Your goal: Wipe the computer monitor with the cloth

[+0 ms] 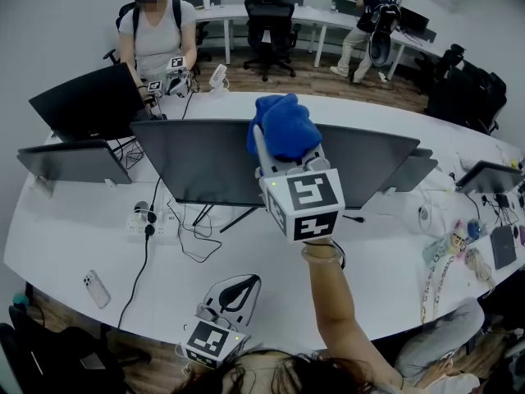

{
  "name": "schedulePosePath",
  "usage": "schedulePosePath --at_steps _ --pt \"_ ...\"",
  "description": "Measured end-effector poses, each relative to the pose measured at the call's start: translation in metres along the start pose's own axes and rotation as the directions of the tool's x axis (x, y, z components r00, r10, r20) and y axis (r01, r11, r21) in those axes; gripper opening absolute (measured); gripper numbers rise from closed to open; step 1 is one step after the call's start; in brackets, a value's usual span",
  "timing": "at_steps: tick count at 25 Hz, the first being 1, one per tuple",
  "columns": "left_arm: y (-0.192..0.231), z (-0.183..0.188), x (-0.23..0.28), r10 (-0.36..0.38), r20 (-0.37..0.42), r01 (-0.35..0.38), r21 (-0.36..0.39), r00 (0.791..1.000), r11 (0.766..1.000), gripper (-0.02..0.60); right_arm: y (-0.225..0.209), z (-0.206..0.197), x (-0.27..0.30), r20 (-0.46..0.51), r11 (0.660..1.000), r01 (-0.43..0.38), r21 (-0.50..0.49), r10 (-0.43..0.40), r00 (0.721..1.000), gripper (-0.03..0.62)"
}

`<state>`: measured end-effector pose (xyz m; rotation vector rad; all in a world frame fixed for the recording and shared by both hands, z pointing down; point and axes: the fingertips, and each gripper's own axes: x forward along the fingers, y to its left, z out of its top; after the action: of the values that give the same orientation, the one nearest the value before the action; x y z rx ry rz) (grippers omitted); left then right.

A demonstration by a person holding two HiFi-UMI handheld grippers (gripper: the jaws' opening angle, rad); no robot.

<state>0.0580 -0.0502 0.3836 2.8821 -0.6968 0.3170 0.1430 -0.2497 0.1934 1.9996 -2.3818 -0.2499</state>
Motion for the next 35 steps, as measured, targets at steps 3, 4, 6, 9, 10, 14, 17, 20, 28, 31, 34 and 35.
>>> schedulePosePath --at_steps 3,4,6,9,10,14,17,20,28,31,34,35 --pt "-0.003 0.006 0.004 -0.003 0.011 0.003 0.002 1.000 1.000 0.009 -0.004 0.000 -0.002 -0.001 1.000 0.001 0.000 -0.001 1.000 0.098" --pt "-0.004 0.008 0.004 -0.007 0.009 0.007 -0.002 1.000 1.000 0.009 -0.005 0.000 -0.002 0.000 1.000 0.003 0.001 -0.003 1.000 0.098" --pt "-0.005 0.009 0.006 -0.012 0.005 0.012 -0.004 1.000 1.000 0.009 -0.008 0.000 -0.003 0.002 1.000 0.005 0.006 -0.005 1.000 0.098" --pt "-0.007 0.008 0.009 -0.005 -0.001 0.005 -0.010 1.000 1.000 0.009 -0.014 -0.001 -0.008 0.004 1.000 0.010 0.006 -0.010 1.000 0.098" --pt "-0.008 0.007 0.011 -0.003 -0.003 0.003 -0.012 1.000 1.000 0.009 -0.016 -0.001 -0.010 0.005 1.000 0.011 0.003 -0.011 1.000 0.098" --pt "-0.013 0.004 0.019 -0.008 -0.001 0.008 0.003 1.000 1.000 0.009 -0.024 -0.002 -0.014 0.006 1.000 0.014 -0.003 -0.014 1.000 0.098" --pt "-0.021 0.006 0.025 -0.015 -0.006 0.015 -0.010 1.000 1.000 0.009 -0.029 -0.003 -0.018 0.006 1.000 0.009 -0.004 -0.009 1.000 0.097" --pt "-0.028 0.006 0.031 -0.016 -0.007 0.016 -0.014 1.000 1.000 0.009 -0.034 -0.003 -0.020 0.002 1.000 0.001 -0.013 -0.001 1.000 0.097" --pt "-0.040 0.007 0.040 -0.018 -0.012 0.018 -0.007 1.000 1.000 0.009 -0.043 -0.004 -0.028 0.005 1.000 -0.007 -0.011 0.007 1.000 0.098" --pt "-0.041 0.007 0.043 -0.020 -0.016 0.020 -0.006 1.000 1.000 0.009 -0.046 -0.004 -0.029 0.010 1.000 -0.007 -0.008 0.007 1.000 0.098" --pt "-0.042 0.007 0.046 -0.021 -0.017 0.021 -0.005 1.000 1.000 0.009 -0.050 -0.005 -0.030 0.011 1.000 -0.008 -0.004 0.008 1.000 0.098" --pt "-0.042 0.007 0.046 -0.020 -0.017 0.020 -0.006 1.000 1.000 0.009 -0.051 -0.005 -0.031 0.011 1.000 -0.008 -0.002 0.008 1.000 0.097"
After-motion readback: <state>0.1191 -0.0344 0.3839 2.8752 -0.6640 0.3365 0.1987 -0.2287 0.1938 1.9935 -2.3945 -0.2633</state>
